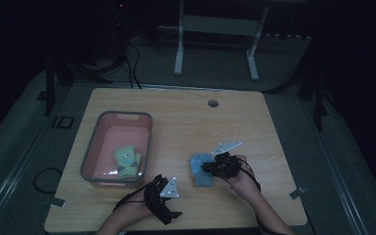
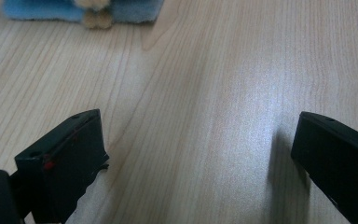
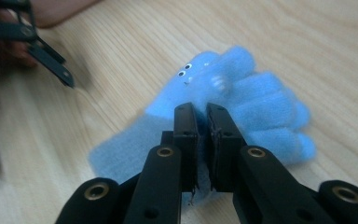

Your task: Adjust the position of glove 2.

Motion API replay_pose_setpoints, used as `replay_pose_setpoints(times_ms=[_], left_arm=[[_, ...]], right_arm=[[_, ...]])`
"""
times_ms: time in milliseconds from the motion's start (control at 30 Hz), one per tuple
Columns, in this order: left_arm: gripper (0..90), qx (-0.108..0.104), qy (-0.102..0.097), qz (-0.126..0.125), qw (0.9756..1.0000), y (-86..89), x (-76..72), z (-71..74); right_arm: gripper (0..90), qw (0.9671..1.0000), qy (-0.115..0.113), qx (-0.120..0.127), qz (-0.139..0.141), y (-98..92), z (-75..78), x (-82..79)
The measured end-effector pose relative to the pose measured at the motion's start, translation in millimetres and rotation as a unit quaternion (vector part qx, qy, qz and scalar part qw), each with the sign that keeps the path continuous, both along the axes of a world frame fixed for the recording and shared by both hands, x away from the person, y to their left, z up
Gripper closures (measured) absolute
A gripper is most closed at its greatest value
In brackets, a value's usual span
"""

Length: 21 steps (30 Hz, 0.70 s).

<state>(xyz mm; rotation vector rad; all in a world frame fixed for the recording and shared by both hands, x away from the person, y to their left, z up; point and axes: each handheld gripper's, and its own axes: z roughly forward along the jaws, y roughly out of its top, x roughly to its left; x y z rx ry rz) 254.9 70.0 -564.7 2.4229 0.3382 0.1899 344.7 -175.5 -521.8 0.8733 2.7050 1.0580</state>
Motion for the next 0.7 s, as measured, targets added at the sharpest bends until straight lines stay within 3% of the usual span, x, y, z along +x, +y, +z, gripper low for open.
replay_pose_setpoints(times_ms=[200, 300, 367, 500, 700], left_arm=[[2.9, -0.008, 0.004, 0.002, 1.0000, -0.7, 0.3, 1.5], [2.9, -0.020, -0.001, 0.009, 0.9998, 0.5, 0.7, 4.4], [2.9, -0.016, -0.005, 0.013, 0.9998, -0.3, 0.9, 4.4], [2.9, 0.007, -0.027, 0.025, 0.9993, -5.7, -0.3, 4.3], [2.9, -0.009, -0.028, 0.042, 0.9987, -6.6, 0.1, 9.0]], right_arm=[[79.7, 0.9998, 0.002, -0.021, 0.000, 0.4, -10.7, 3.7], [76.6, 0.9997, 0.005, -0.025, 0.004, 0.5, -14.8, 4.5], [74.8, 0.9997, 0.004, -0.026, 0.004, 0.3, -13.6, 4.4], [65.1, 0.9994, -0.008, -0.032, 0.007, -0.8, -7.2, 1.2], [43.3, 0.9996, -0.027, -0.009, -0.008, -13.5, 6.4, -2.5]])
